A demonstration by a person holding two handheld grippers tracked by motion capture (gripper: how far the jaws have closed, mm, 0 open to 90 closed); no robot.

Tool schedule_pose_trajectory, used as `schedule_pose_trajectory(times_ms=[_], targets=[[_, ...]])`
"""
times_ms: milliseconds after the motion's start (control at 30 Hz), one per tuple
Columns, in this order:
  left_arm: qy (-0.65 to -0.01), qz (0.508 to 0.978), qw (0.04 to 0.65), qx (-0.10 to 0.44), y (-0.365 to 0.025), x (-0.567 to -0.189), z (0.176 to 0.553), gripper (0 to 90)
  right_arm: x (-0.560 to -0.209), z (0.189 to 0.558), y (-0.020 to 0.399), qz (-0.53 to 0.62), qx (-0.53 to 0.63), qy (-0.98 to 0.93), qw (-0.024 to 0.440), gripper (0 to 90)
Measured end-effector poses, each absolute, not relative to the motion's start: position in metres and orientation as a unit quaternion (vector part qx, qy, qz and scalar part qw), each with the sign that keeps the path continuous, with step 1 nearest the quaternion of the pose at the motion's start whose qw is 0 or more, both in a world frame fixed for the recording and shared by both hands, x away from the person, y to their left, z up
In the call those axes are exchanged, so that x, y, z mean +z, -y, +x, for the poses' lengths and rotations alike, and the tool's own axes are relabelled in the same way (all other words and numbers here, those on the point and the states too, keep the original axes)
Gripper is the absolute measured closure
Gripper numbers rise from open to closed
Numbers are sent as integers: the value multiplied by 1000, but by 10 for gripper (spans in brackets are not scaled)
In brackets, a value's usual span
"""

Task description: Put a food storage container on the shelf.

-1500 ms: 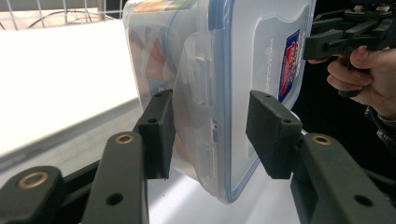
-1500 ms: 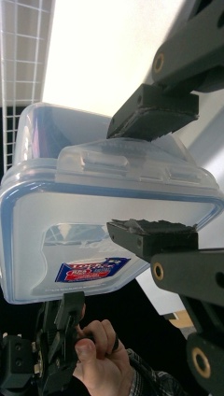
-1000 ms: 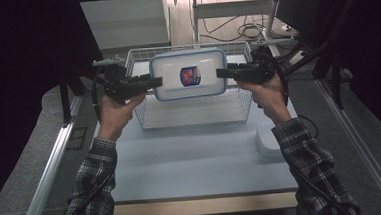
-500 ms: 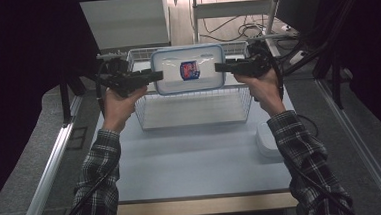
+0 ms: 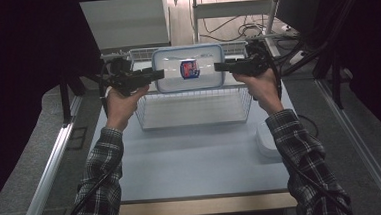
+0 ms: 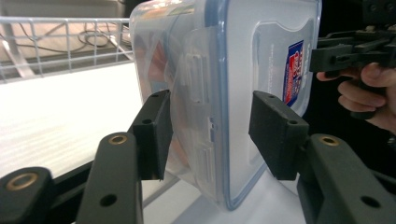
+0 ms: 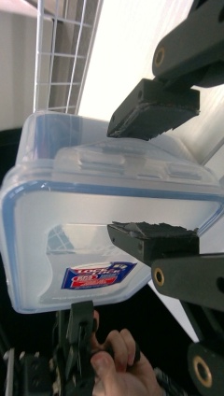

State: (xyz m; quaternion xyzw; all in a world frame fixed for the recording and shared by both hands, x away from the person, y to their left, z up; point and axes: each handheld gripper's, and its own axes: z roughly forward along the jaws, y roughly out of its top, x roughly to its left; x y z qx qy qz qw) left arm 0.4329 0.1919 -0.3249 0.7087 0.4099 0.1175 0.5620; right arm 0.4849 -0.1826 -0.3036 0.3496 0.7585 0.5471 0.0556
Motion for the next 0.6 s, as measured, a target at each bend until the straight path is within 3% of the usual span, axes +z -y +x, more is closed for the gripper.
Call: schedule_pose_trajectory(times_ms=[600], targets=[[-428,721,527,141,-182,-332,441,454,-309,493,179,381,546,-744,59,396]])
